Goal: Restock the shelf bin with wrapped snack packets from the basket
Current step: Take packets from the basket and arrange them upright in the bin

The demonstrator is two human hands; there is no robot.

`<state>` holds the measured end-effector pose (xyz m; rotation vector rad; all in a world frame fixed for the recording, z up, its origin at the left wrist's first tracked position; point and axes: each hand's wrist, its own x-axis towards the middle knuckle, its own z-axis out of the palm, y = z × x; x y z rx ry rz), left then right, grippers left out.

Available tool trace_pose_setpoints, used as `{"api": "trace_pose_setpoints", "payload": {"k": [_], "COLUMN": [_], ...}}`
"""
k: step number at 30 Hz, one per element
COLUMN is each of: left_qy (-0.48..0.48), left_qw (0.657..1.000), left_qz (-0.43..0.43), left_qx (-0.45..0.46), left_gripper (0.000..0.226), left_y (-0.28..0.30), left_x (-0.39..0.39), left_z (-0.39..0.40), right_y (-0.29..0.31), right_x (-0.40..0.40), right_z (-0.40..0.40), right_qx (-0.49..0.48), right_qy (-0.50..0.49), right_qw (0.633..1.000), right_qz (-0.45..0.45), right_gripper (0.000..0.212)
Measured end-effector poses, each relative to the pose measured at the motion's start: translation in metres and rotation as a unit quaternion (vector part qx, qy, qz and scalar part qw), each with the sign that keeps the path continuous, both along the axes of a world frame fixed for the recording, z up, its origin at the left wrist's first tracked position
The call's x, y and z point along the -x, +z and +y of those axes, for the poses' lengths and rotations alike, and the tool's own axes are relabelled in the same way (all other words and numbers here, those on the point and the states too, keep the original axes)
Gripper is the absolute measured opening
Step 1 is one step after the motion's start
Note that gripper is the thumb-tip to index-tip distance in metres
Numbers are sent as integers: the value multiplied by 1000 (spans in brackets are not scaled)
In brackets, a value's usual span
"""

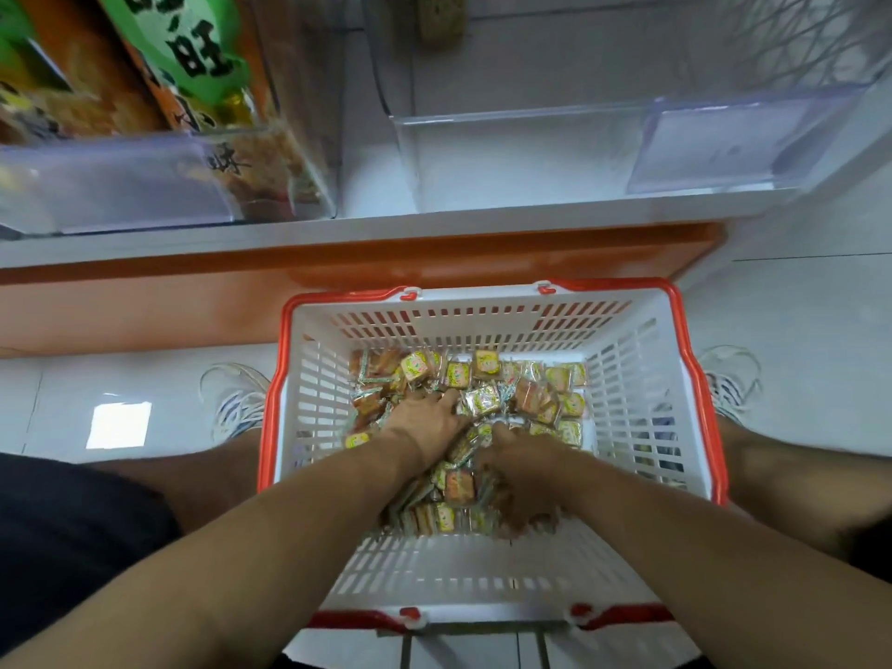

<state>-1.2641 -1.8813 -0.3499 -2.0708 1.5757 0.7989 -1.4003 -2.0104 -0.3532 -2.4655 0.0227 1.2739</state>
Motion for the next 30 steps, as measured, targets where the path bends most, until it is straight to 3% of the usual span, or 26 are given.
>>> {"api": "trace_pose_setpoints", "payload": {"k": [2,6,9,12,16,19,22,27,30], "left_qy": [-22,-30,6,105,286,405,480,480,489], "left_qw": [1000,999,1000,990,939,871,810,823,810], "left_qz": [-13,0,29,95,172,253,305,266,291], "left_qx": [1,-20,-2,27,80,115,141,147,139], "left_gripper": [63,57,60,52,43,35,37,59,68], "left_y": [-4,-10,-9,-2,10,18,29,57,84], "left_x": [1,1,1,-6,-13,-15,-18,-31,-42], "left_z": [4,9,11,13,12,11,10,17,20], "right_y": [5,13,15,14,12,12,22,50,78], "right_x": [-1,1,4,8,17,23,19,9,-9], "right_z": [3,15,21,24,25,25,21,10,-5], "right_qx": [15,48,74,82,64,23,-28,-82,-130], "right_qy": [41,140,140,136,165,120,-9,-186,-237], "right_qw": [999,989,987,986,978,982,990,976,962], "right_qz": [-19,-12,-17,-54,-114,-145,-139,-76,-43], "right_gripper": [78,88,80,76,72,62,22,24,23]}}
